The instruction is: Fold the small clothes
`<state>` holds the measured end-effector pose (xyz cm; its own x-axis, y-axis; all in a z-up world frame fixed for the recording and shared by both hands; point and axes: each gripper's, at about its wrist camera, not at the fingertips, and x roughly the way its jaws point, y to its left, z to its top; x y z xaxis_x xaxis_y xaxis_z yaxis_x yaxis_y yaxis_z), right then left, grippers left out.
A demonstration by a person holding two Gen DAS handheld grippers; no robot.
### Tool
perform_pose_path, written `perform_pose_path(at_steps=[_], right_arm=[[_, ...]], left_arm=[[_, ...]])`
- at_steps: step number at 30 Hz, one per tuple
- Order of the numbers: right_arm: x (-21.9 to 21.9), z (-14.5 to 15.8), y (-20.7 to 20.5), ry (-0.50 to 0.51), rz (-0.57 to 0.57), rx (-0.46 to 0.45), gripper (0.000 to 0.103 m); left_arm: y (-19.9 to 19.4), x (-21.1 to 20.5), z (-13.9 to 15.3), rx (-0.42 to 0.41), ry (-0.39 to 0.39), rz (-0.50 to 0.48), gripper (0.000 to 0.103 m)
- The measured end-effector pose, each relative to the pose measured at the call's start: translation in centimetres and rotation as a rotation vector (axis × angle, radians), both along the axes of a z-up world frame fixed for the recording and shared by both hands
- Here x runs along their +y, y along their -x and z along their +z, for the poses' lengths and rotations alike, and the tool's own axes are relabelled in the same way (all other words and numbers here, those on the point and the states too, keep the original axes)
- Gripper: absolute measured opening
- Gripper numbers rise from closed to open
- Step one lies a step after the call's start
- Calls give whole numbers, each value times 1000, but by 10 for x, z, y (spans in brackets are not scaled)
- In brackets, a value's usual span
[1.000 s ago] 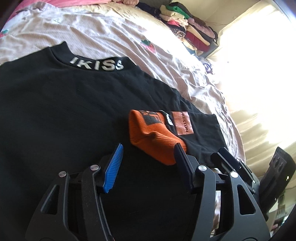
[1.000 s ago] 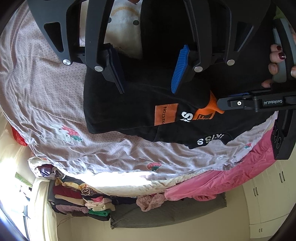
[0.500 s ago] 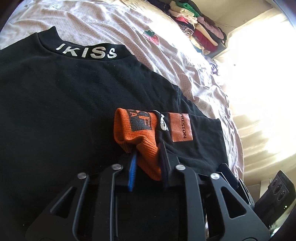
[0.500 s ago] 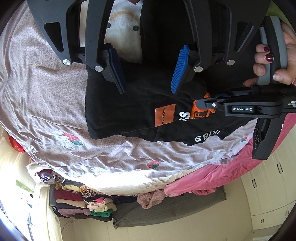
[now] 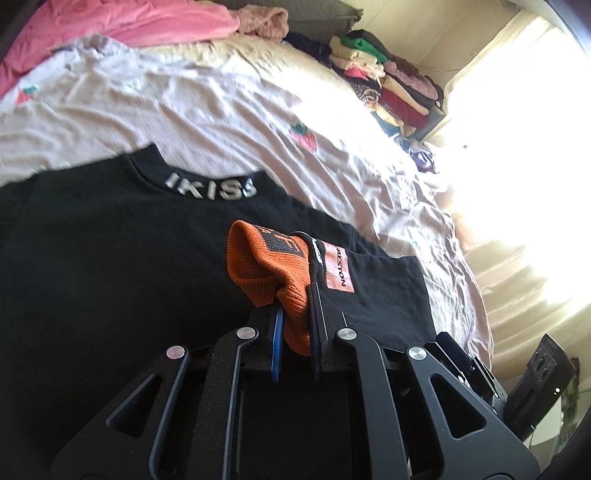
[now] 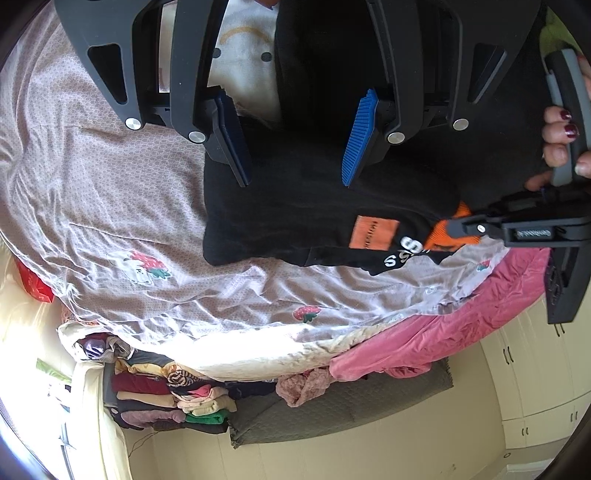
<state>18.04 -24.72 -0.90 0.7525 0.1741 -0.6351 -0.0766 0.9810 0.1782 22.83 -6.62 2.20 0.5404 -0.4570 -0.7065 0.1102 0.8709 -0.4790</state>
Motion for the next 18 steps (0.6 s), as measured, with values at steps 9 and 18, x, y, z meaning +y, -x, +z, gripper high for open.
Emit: perform_pose_path(at_steps=[9,18], right_arm=[[35,7,-8,9,34,6,50],[67,3,-10,54,69,24,50]], left_arm=[[10,60,28,-70,-100,65,5],[20,119,22,-81,-135,148,5]])
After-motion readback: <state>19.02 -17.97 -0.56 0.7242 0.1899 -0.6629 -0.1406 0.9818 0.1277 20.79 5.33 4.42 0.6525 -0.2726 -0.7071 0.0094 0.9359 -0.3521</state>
